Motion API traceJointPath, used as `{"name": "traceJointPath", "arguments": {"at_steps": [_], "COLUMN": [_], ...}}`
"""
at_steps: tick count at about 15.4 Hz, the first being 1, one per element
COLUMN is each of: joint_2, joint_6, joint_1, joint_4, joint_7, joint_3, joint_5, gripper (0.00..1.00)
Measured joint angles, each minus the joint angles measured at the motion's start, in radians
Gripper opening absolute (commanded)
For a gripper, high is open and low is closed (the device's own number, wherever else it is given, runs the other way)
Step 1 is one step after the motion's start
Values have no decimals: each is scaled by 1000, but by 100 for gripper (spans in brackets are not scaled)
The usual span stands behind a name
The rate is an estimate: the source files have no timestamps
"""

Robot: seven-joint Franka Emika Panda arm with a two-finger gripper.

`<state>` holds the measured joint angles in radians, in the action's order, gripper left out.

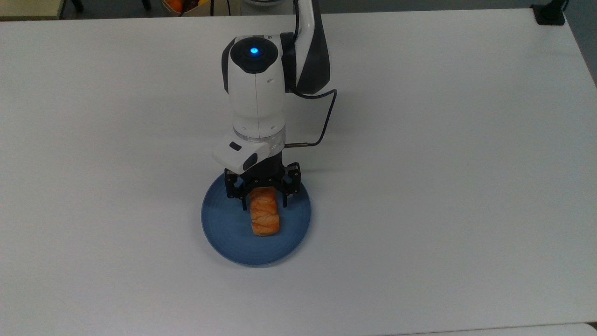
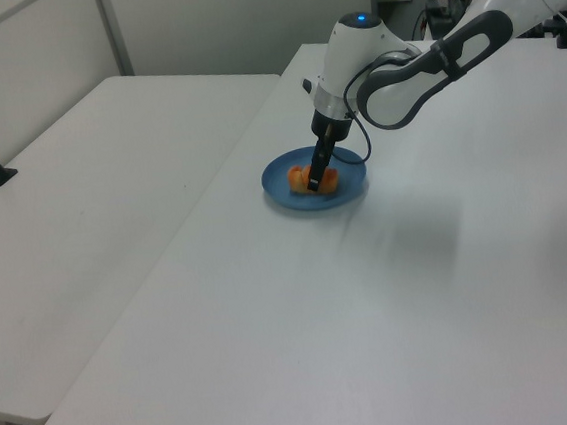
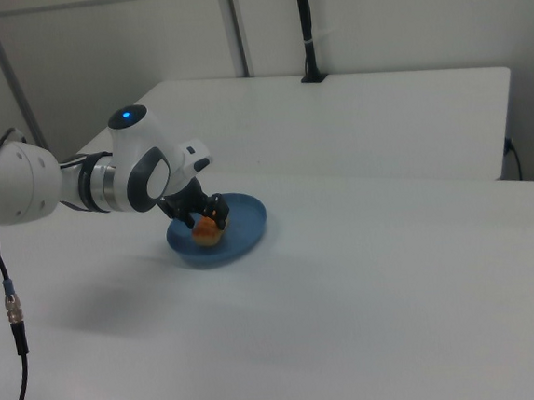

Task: Put the bread on the table
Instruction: 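Close the gripper on the bread roll and lift it, then carry the bread roll off the plate across the table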

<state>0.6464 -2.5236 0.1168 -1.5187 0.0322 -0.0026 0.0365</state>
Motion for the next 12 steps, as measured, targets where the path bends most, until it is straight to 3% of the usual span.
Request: {"name": "traceJointPath", "arguments": {"at_steps": [2, 4, 6, 7, 12], "joint_2": [0, 0, 0, -1, -97], "joint_6": [0, 0, 0, 0, 66], "joint_1": [2, 5, 6, 6, 7], "joint_4": [1, 2, 5, 12, 0], "joint_7": [-14, -19, -20, -20, -44], "joint_3": [0, 1, 1, 1, 4], "joint_5": [0, 0, 0, 0, 34], "gripper": [57, 40, 37, 30, 31]}}
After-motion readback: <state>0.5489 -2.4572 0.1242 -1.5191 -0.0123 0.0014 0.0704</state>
